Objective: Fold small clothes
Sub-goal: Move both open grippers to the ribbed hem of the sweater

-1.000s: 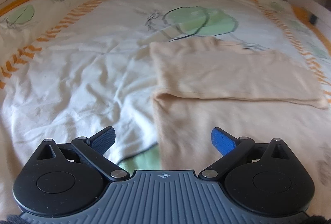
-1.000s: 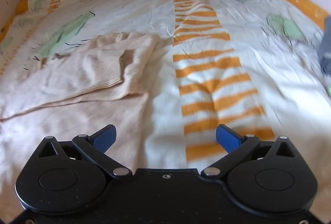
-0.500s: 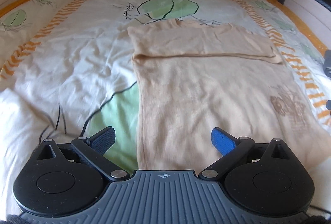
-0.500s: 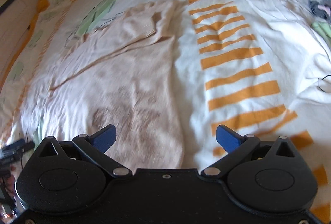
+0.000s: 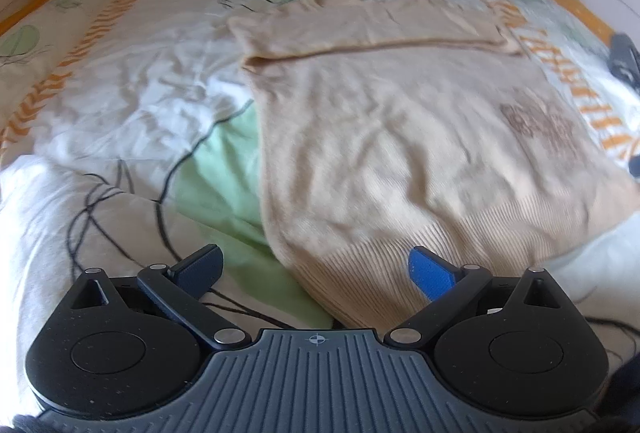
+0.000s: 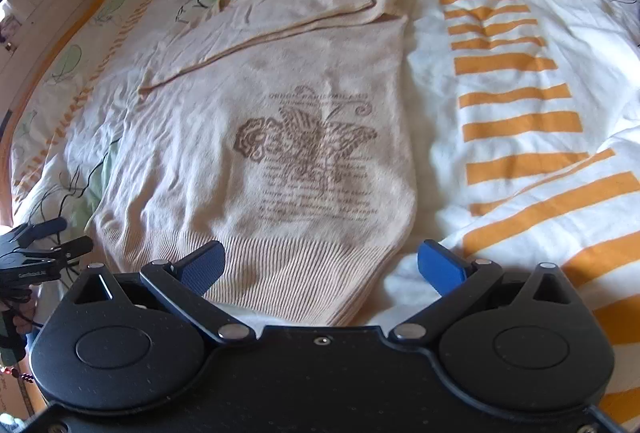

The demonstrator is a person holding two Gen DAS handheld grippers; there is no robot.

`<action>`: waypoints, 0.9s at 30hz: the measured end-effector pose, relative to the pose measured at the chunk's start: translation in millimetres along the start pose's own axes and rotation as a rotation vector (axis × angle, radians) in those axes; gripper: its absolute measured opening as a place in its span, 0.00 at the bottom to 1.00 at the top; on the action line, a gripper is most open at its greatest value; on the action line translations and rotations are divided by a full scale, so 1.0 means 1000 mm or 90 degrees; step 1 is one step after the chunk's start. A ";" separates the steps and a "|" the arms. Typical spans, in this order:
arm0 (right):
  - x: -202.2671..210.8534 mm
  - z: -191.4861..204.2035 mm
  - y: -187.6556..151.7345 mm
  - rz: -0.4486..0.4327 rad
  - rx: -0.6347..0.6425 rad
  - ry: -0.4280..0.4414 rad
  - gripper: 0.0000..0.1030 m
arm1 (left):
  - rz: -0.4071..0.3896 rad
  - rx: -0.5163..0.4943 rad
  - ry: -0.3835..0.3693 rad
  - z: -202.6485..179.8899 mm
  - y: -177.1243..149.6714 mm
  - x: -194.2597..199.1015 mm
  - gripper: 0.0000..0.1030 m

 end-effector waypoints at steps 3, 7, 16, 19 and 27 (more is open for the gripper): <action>-0.001 0.001 -0.001 0.008 0.000 0.005 0.99 | 0.020 -0.011 -0.023 -0.004 -0.001 -0.005 0.97; -0.003 0.003 -0.003 0.024 0.009 0.010 0.99 | 0.035 -0.024 -0.044 -0.011 -0.003 -0.010 0.97; -0.014 0.009 -0.007 0.064 0.005 0.046 0.92 | 0.051 -0.034 -0.079 -0.017 -0.010 -0.014 0.97; -0.017 0.006 -0.009 0.065 -0.010 0.056 0.87 | 0.051 -0.027 -0.082 -0.015 -0.009 -0.013 0.97; -0.020 -0.009 -0.009 0.058 -0.056 0.065 0.51 | 0.047 0.001 -0.086 -0.010 -0.011 -0.013 0.81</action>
Point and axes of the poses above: each gripper's, at about its wrist camera, not at the fingertips, and x roughly against the way its jaws point, z to its left, y to its top, the point moved 2 cm from there along -x, roughly the way its jaws point, and after that the axes turned 3 degrees about -z, right-handed, at the moved point
